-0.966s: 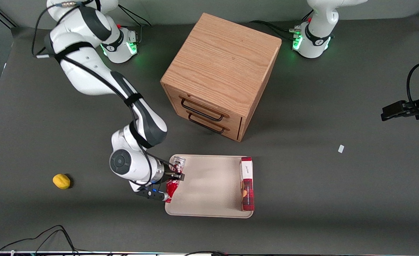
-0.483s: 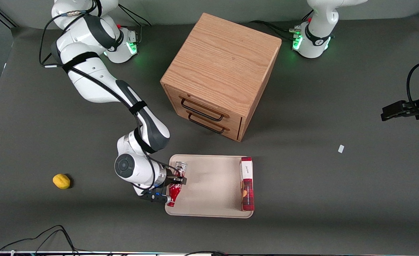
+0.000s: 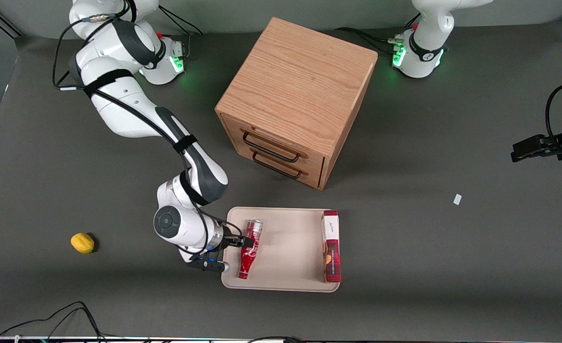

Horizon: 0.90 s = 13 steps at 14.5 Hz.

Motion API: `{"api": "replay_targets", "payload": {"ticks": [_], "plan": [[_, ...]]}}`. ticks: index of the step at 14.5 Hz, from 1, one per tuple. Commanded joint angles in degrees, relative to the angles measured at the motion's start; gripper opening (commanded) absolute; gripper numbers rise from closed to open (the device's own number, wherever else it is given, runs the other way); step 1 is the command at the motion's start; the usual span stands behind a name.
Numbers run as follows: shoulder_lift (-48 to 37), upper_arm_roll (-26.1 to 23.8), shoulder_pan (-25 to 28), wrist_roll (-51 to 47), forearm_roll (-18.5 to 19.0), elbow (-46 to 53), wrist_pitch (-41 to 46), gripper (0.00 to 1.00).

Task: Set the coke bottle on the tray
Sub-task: 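Lower the bottle onto the tray and open the right gripper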

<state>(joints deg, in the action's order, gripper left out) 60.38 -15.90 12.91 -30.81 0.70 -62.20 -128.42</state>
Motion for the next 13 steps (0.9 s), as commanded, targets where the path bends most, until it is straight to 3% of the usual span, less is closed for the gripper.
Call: {"api": "replay_targets", "payload": {"ticks": [1,9,13], "plan": [[0.79,0.16,0.27,-0.31,2.20,0.59,-0.34,1.00],[-4.03,0.16,-0.25,-0.14,3.60,0.59,1.94,1.00],[-14.47,0.07,-0.78,-0.04,7.39,0.51,16.49,1.00]]}}
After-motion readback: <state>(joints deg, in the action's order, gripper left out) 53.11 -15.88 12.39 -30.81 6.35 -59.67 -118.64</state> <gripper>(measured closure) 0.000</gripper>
